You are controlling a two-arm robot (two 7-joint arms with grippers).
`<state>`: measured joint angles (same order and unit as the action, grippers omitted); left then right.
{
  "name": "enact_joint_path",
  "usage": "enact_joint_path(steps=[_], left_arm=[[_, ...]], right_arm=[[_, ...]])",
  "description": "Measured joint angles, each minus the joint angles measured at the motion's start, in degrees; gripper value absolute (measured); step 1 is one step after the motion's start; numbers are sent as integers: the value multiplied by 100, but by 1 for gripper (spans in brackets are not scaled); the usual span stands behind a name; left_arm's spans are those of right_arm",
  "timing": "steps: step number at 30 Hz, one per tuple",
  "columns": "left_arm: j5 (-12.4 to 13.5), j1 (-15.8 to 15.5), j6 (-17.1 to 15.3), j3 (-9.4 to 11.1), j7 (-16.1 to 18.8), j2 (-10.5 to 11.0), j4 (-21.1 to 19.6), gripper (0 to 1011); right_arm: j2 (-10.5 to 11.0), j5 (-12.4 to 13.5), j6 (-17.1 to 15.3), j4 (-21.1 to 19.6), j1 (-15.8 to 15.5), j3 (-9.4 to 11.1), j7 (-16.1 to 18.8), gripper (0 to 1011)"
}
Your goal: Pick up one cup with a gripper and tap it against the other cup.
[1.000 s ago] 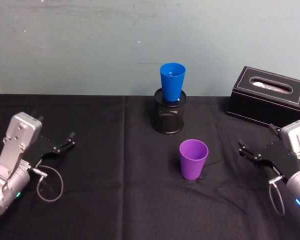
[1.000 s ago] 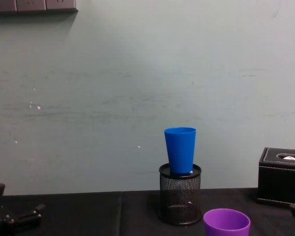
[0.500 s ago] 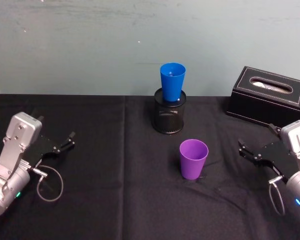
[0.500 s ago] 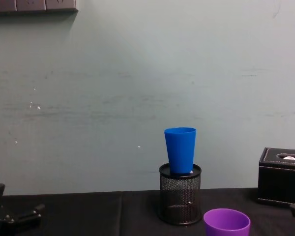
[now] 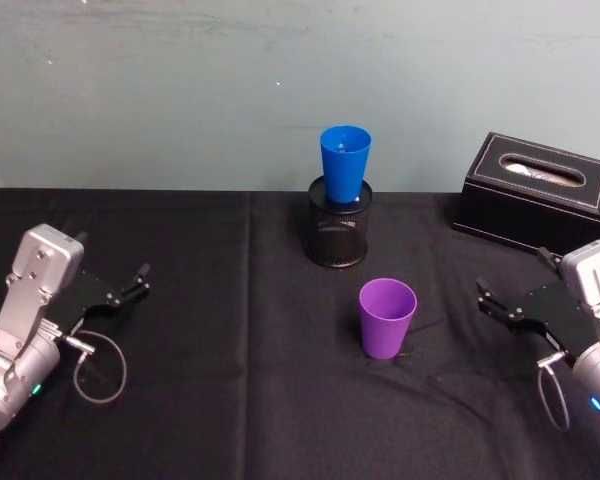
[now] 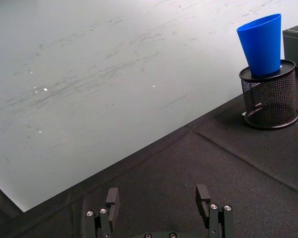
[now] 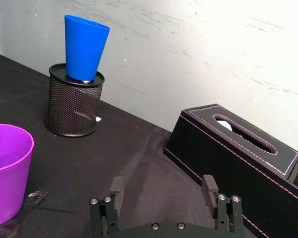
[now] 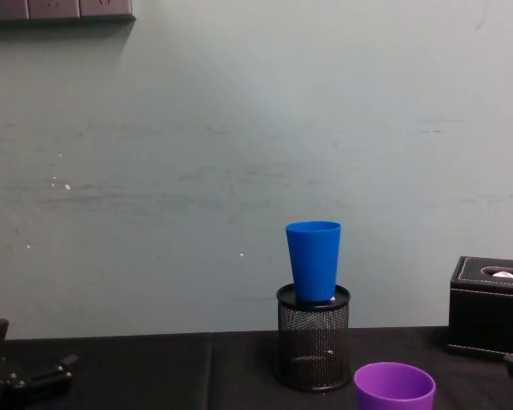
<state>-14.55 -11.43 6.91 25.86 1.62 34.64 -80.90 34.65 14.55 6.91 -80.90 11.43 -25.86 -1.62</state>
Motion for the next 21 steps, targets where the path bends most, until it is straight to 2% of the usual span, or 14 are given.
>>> enact_joint_path(steps=[11,16,21], left_arm=[[0,0,0,0,0,0,0,1011],[0,0,0,0,0,0,0,1011],[0,0,0,0,0,0,0,1011]], right_arm=[[-21,32,50,6,-31,48,77,1003],[-59,206,143,-38,-142,159,327,1003],[-73,603,56,-179,-303,332,682,1003]])
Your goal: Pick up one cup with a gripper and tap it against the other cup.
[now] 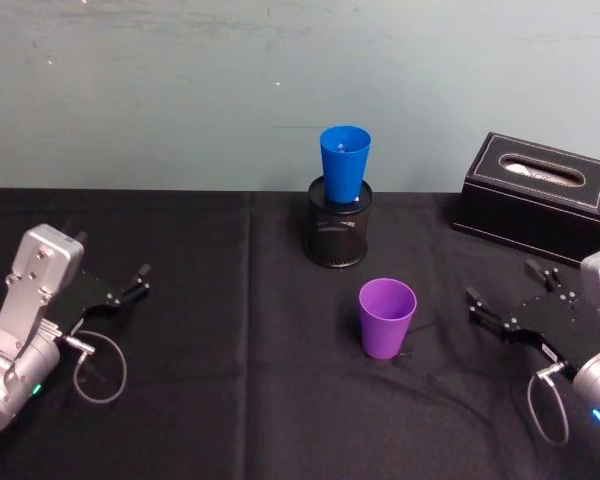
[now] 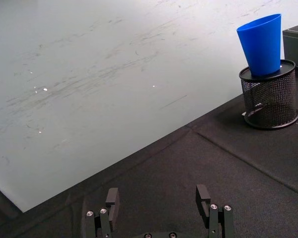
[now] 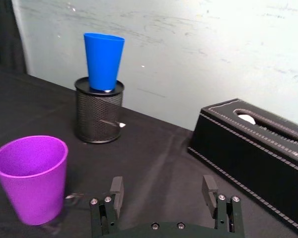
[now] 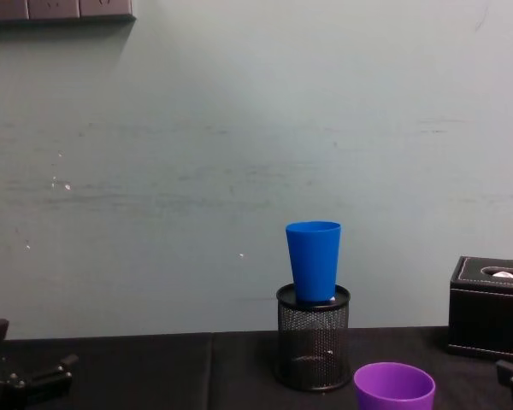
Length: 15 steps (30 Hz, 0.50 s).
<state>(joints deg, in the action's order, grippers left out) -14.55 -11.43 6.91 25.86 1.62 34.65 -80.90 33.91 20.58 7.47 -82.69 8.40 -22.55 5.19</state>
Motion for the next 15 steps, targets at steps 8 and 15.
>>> enact_joint_path(steps=[8,15], left_arm=[[0,0,0,0,0,0,0,1012],[0,0,0,0,0,0,0,1011]], right_arm=[[-9,196,-79,-192,-237,91,355,1003],[-50,182,-6,-212,-339,72,579,1003]])
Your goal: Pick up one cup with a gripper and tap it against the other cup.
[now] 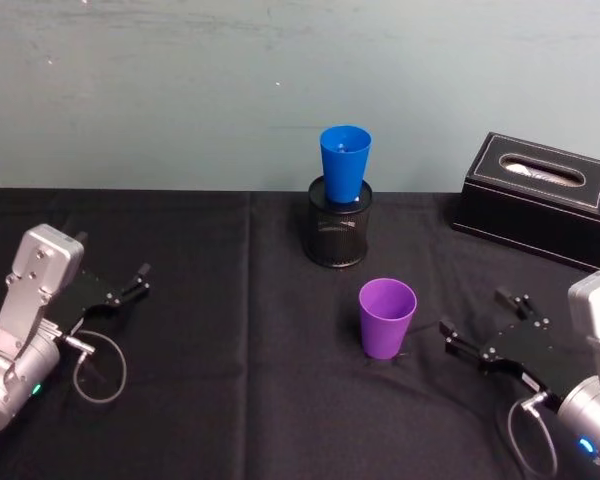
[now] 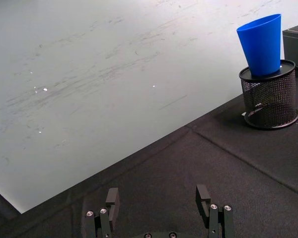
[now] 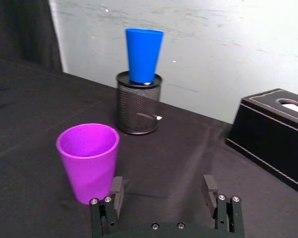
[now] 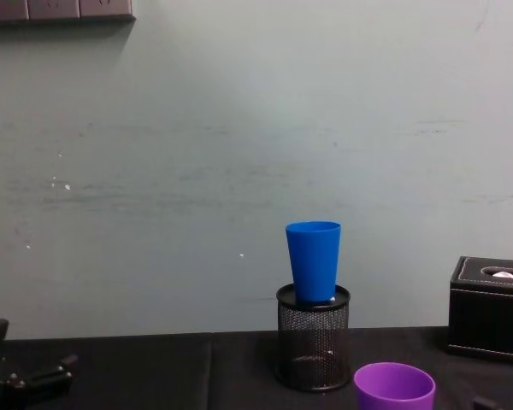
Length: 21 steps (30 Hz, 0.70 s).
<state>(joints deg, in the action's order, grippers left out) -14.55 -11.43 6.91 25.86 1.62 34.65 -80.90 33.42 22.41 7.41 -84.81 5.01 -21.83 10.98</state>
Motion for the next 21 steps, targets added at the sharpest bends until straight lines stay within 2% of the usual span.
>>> enact_joint_path(steps=[6,13,21], left_arm=[[0,0,0,0,0,0,0,1011],[0,0,0,0,0,0,0,1011],[0,0,0,0,0,0,0,1011]], right_arm=[[-72,-25,106,20,-25,-21,255,1003],[-216,40,95,44,10,-25,549,1003],[-342,-35,69,69,72,-87,772,1003]])
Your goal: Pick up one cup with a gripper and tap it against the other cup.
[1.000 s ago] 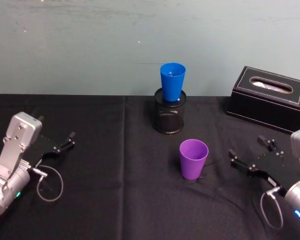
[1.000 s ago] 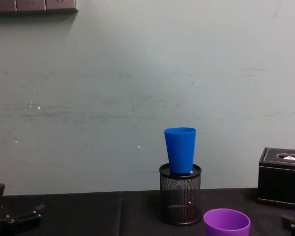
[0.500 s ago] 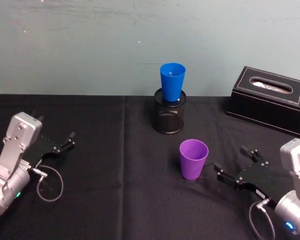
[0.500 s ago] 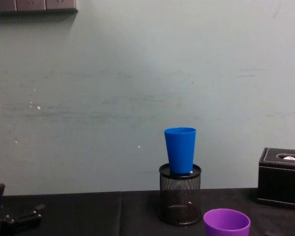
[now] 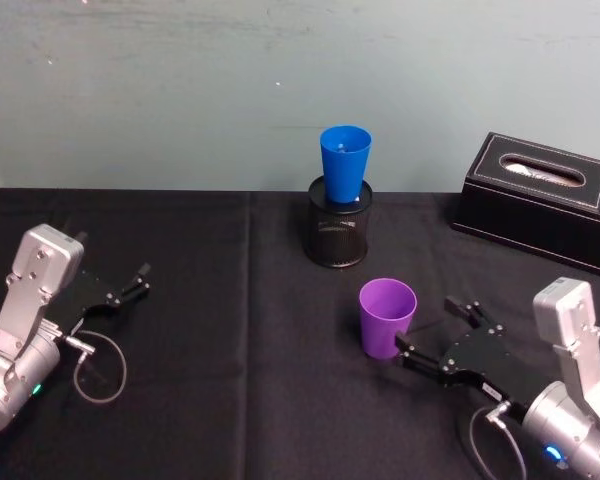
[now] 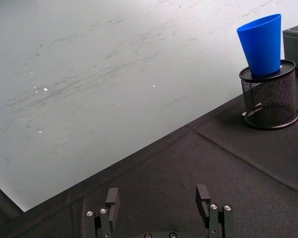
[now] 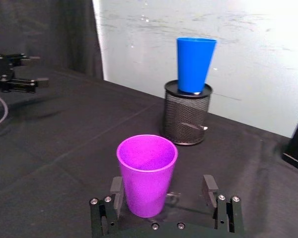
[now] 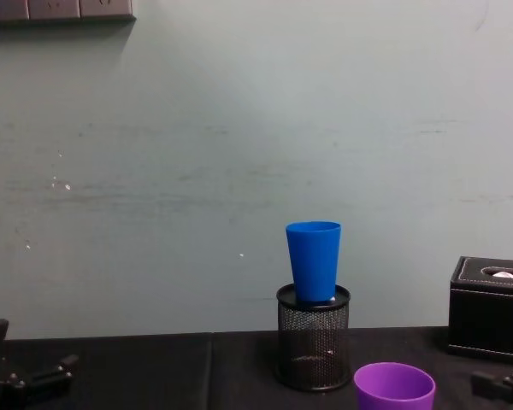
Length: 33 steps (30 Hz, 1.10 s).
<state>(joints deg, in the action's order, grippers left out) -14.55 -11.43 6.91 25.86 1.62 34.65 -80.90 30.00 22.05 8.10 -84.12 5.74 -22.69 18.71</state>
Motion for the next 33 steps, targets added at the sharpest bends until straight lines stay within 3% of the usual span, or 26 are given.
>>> enact_joint_path(steps=[14,33], left_arm=[[0,0,0,0,0,0,0,1011],[0,0,0,0,0,0,0,1011]], right_arm=[[-310,-165,26,318,267,-93,434,1003],[-641,-402,124,746,511,3,651,1003]])
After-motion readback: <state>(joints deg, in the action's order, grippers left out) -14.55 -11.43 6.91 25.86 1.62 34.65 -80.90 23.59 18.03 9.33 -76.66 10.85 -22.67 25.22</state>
